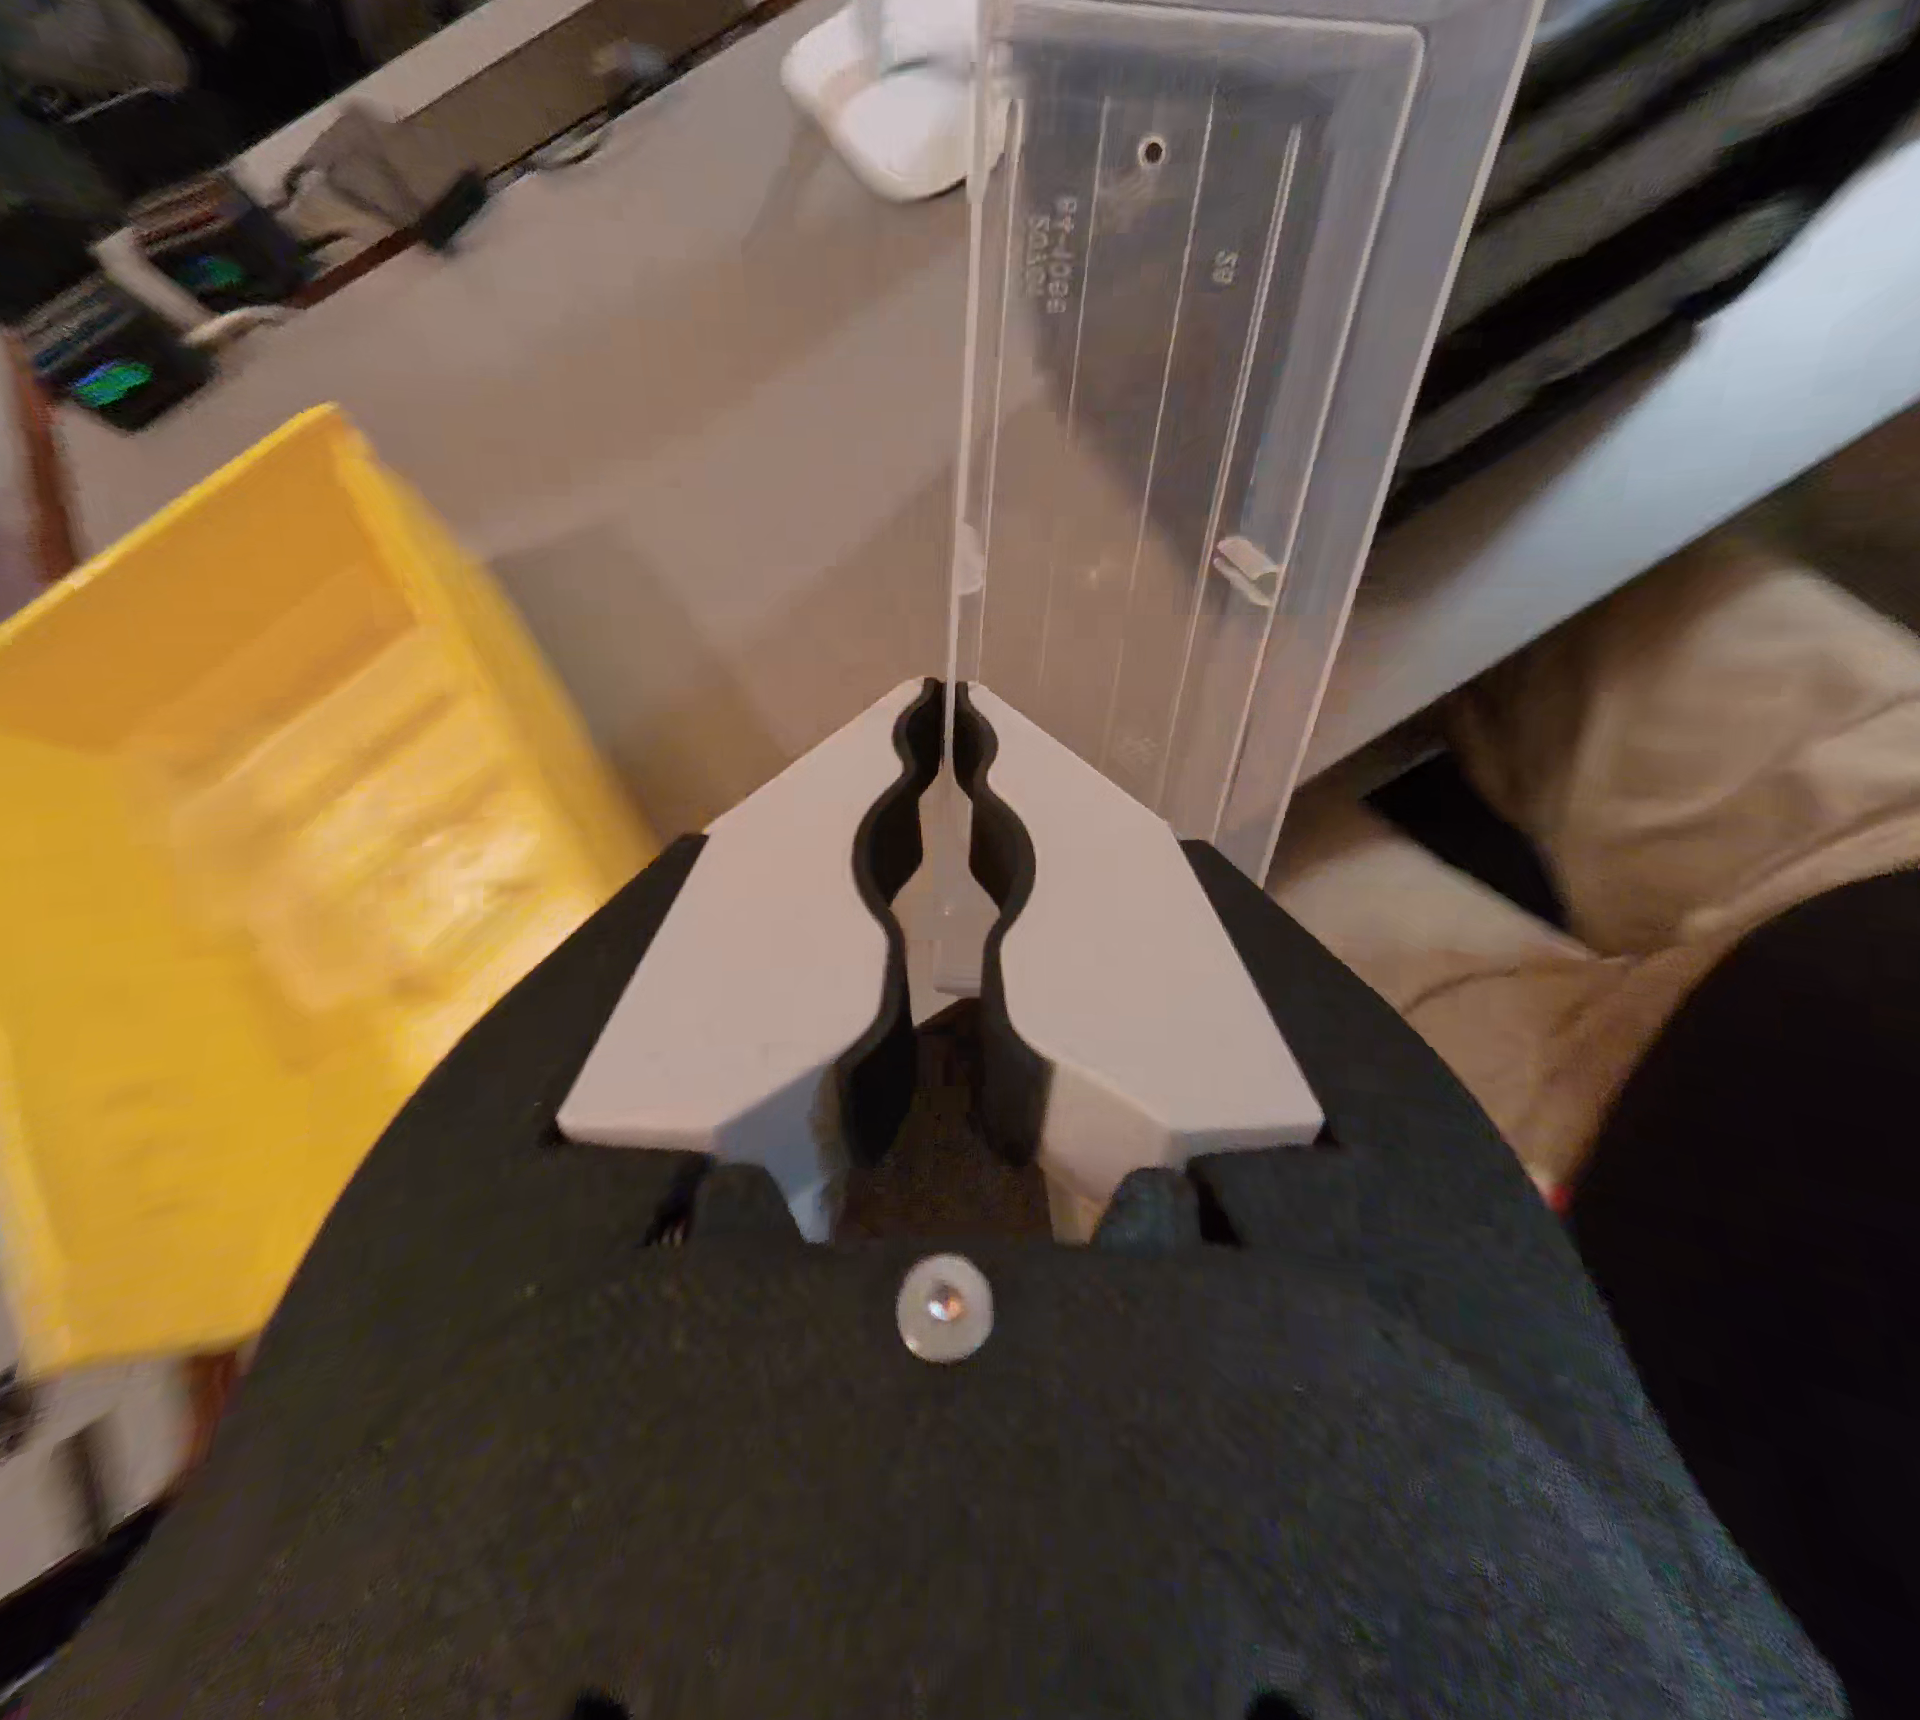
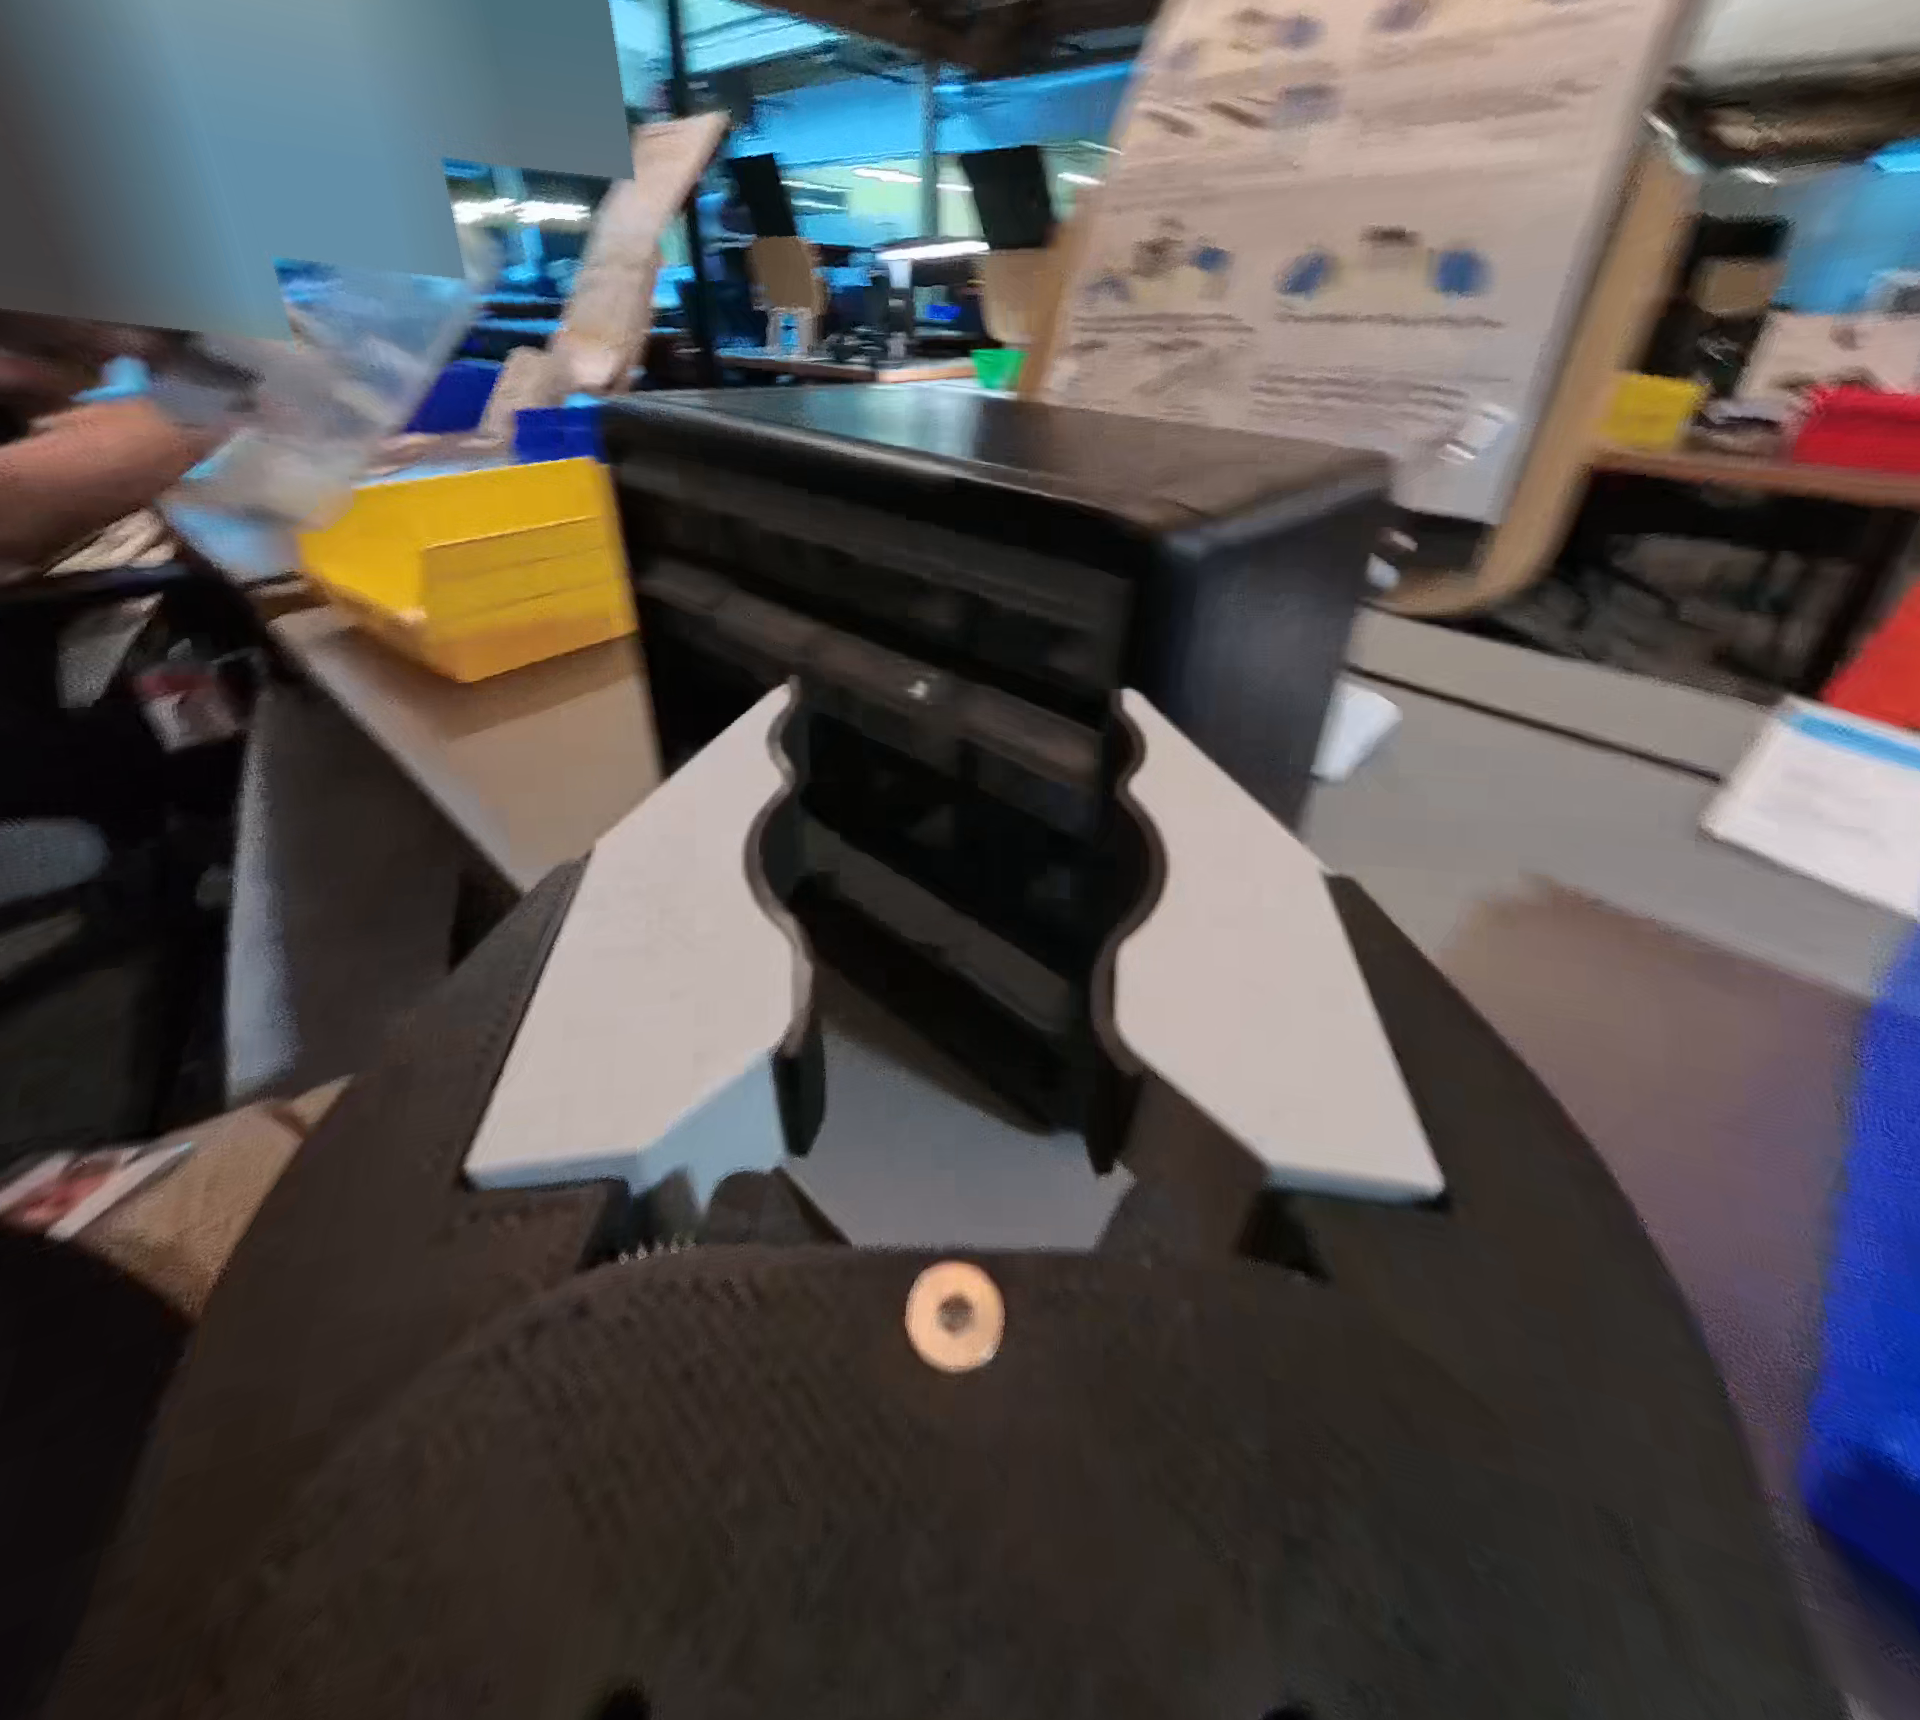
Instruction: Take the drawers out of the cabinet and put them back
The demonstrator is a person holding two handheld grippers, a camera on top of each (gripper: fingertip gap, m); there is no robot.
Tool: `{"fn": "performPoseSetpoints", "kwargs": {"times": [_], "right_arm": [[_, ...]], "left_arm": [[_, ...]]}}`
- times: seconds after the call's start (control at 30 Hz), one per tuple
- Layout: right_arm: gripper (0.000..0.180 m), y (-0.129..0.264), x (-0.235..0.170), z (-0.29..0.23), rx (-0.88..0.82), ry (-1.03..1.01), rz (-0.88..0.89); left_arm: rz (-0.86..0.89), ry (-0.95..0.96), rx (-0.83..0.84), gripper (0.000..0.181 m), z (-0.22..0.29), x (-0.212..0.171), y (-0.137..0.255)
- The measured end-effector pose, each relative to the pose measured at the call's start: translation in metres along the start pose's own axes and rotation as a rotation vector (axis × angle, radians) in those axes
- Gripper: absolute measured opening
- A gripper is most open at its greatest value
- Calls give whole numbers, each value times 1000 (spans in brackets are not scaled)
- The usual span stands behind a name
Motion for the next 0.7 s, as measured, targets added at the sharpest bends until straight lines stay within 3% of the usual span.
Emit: {"fn": "performPoseSetpoints", "kwargs": {"times": [0.17,0.27,0.33,0.5,0.63,0.7], "right_arm": [[53,-18,9,-106,200,101,15],[56,-11,10,-131,289,-45,56],[59,-1,7,-141,352,-61,68],[56,12,-23,-156,257,301,-96],[60,3,-51,-147,87,601,-289],[57,3,-65,-147,81,721,-367]], "left_arm": [[171,113,-243,0,134,17,-26],[228,260,-433,0,196,26,-47],[239,296,-434,0,214,25,-68],[171,386,-411,0,236,13,-116],[126,400,-374,0,252,7,-130],[133,388,-362,0,255,10,-131]]}}
Point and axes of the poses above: each gripper's, where its closed fingertips meet, y back along the fingers, x out of its top, z = x × y across the jaws, the point moved 2 cm from there along y, back along the fingers, and after that the axes turned 2 degrees about z, right-handed, at the moved point
